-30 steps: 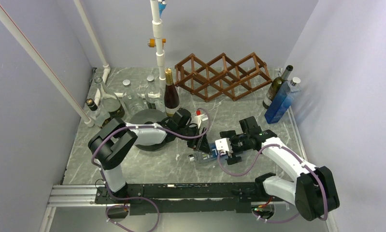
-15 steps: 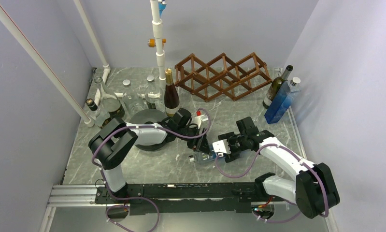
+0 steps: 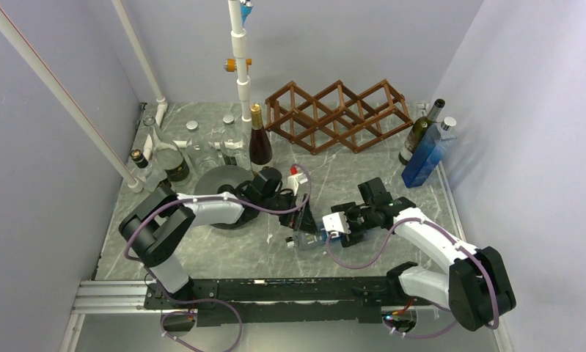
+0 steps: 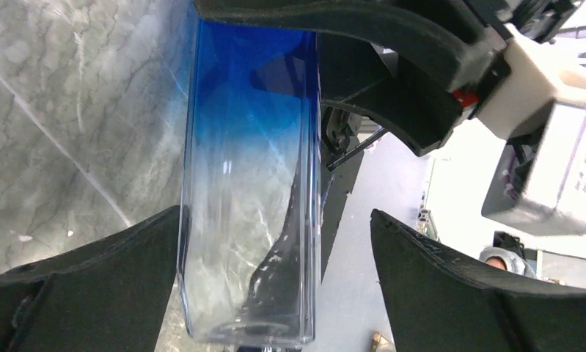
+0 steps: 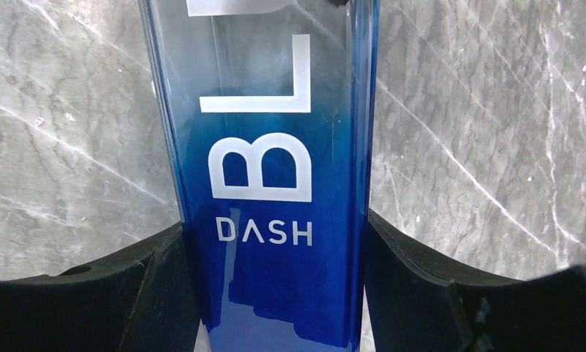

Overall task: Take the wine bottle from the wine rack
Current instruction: Place the wine bottle at the center of the board.

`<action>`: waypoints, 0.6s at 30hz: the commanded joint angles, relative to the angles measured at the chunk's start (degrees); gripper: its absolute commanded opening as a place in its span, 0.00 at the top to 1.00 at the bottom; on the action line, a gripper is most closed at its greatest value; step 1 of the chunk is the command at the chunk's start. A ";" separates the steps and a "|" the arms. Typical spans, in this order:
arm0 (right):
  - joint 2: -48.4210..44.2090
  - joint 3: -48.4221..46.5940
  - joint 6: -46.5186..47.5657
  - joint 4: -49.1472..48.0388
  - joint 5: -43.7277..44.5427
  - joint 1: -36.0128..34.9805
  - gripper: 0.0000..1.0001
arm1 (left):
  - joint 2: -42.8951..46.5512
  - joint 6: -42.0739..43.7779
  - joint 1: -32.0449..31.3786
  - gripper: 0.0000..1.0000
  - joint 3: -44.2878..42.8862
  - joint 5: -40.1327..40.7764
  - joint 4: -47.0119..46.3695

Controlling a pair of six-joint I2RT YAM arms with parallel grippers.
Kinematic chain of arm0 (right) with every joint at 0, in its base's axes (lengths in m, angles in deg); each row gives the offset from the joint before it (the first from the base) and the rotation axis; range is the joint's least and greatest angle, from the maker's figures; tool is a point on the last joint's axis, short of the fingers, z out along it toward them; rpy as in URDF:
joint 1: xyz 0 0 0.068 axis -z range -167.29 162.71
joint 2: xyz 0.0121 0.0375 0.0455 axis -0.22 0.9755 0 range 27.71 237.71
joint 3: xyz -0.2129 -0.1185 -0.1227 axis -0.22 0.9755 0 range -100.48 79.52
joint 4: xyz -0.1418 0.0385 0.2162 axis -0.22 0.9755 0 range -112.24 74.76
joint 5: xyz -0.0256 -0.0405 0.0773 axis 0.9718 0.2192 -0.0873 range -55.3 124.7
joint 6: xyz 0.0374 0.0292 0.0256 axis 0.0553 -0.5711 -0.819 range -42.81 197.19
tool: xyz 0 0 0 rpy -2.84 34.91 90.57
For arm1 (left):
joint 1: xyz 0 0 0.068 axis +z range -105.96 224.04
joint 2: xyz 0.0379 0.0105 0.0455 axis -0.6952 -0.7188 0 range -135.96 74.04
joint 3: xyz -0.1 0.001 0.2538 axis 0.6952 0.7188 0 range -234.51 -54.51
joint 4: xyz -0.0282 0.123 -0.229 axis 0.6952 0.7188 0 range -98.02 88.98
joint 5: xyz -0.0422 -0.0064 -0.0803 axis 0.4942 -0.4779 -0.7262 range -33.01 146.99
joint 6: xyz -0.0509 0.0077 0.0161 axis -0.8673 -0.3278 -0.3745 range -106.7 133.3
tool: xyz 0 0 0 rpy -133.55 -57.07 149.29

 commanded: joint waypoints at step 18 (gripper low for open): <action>-1.53 -5.36 -3.18 6.97 -9.61 4.22 1.00 | 33.36 7.52 1.82 0.01 12.59 26.56 -3.59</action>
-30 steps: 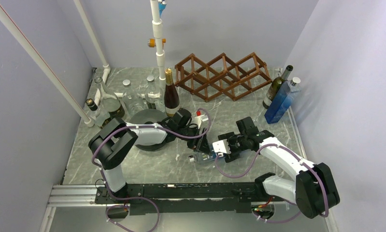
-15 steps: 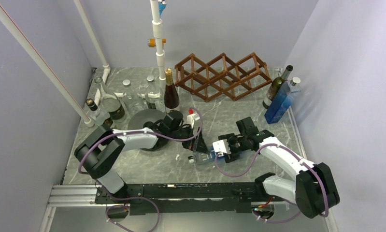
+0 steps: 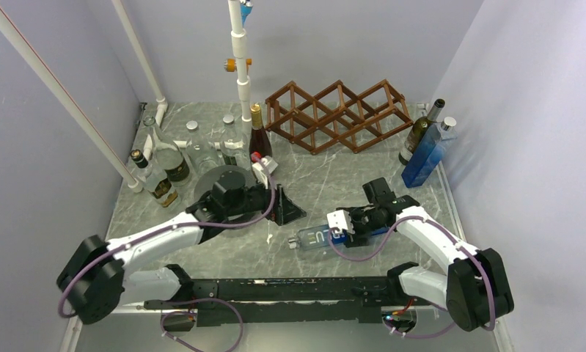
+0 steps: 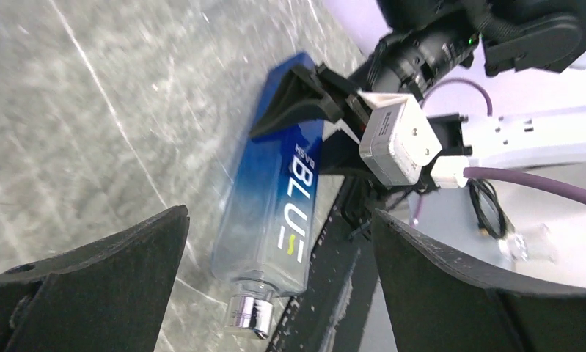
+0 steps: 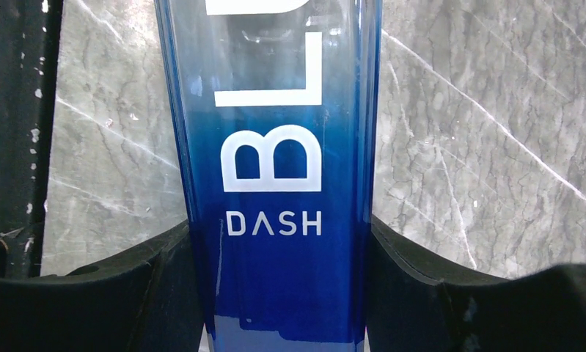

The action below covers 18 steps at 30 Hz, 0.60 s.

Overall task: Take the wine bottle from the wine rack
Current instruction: Place the wine bottle at the center of the board.

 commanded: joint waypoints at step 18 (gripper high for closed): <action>-1.82 -10.98 -20.93 -2.87 -17.15 7.12 1.00 | 23.44 -5.86 0.28 0.01 19.32 16.55 -22.10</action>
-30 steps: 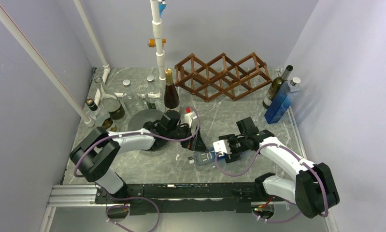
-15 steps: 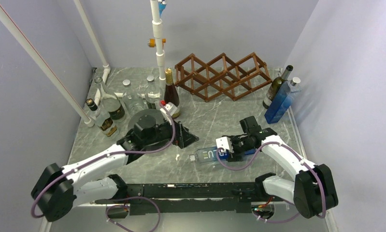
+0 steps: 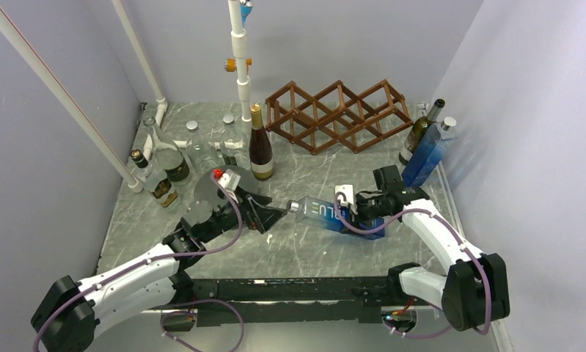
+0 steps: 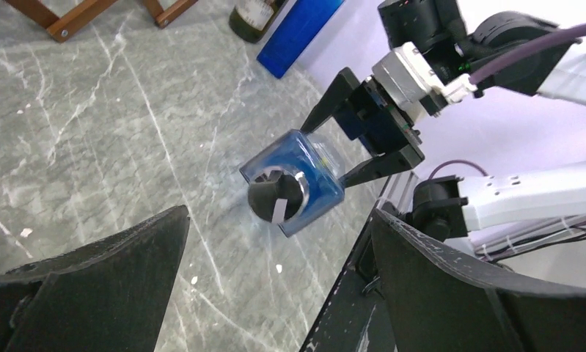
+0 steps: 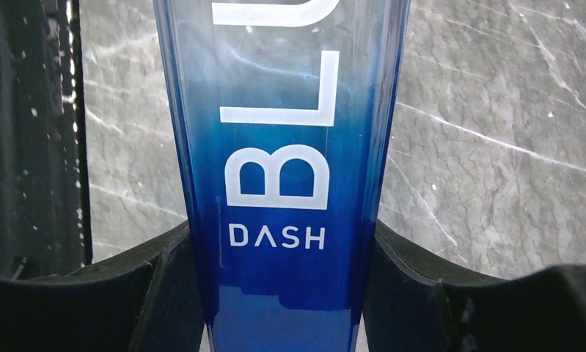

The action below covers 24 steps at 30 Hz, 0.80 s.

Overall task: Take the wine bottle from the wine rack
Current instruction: Place the wine bottle at the center of the board.

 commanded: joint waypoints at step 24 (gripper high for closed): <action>-2.67 -4.75 -20.45 -11.28 -11.84 3.90 1.00 | -20.89 -15.09 -16.17 0.00 -8.01 28.02 -17.55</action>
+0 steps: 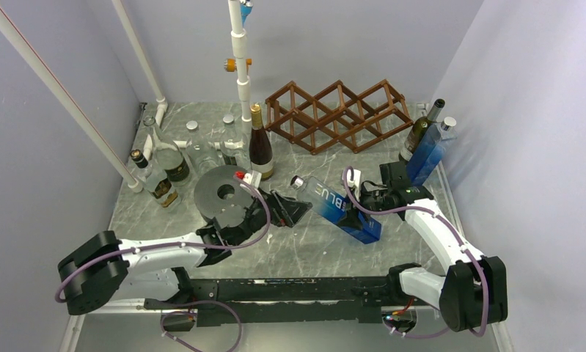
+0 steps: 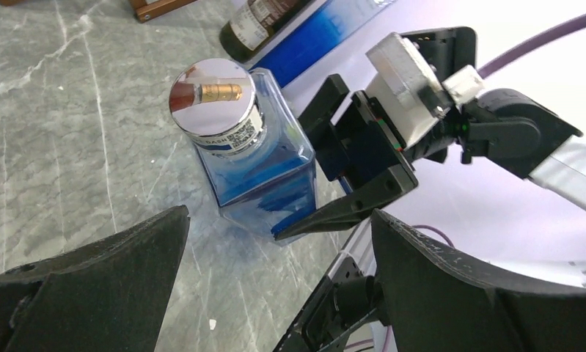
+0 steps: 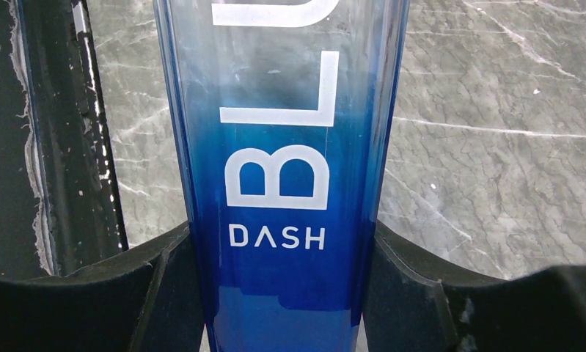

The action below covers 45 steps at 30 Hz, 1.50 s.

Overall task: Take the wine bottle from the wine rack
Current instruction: Place the wine bottle at the center of the board.

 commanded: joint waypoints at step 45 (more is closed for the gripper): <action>-1.58 -3.24 -2.24 -6.03 -6.78 0.24 0.89 | -20.65 -15.25 -4.49 1.00 -22.07 15.55 10.98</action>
